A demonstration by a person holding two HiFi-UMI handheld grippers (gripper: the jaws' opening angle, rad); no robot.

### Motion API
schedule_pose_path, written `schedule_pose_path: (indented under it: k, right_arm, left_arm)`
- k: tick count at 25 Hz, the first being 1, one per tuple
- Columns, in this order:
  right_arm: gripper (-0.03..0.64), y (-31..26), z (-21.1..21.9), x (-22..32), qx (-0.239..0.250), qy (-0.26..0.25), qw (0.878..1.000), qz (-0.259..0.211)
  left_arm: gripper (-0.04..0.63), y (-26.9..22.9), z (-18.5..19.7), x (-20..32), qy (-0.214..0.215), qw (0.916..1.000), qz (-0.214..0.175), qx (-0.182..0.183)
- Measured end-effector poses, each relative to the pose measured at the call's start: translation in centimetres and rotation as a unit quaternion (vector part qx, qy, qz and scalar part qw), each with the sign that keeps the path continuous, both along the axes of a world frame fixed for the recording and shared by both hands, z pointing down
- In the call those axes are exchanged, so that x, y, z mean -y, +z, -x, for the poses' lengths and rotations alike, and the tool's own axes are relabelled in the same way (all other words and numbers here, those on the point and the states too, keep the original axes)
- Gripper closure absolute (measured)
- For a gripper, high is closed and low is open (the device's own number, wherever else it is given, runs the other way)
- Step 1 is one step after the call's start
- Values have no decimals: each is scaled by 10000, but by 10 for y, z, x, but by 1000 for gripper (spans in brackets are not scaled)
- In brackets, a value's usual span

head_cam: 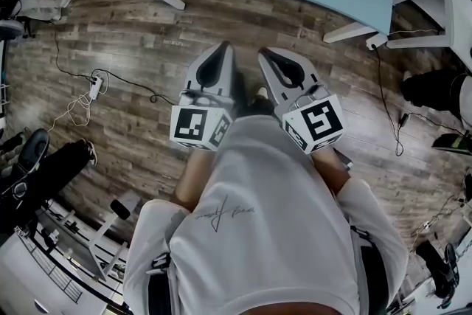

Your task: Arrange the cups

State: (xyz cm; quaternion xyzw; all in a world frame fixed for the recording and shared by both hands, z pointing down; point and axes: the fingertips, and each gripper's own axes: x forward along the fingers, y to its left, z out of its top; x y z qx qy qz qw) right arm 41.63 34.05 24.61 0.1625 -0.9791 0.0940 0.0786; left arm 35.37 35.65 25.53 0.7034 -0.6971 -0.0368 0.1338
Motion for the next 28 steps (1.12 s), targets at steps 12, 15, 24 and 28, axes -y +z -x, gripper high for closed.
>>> schedule_pose_path:
  k: [12,15,24,28]
  right_arm:
    - [595,-1,35,42,-86,32,10000,-14]
    - [595,3,50,47,-97,-30,9999,45]
    - [595,4,97,78,-189,44,9998,89]
    - [595,3,120,91,-228,145,9996,42]
  left_arm:
    - [588,1,40,35,-247,9996,-45,-86]
    - [588,-1,43,47,-45,9999,-29,-94]
    - [588,0,95,76,73,9996,-3,-286]
    - [588,-3,122,86,110,9996,-63,-243]
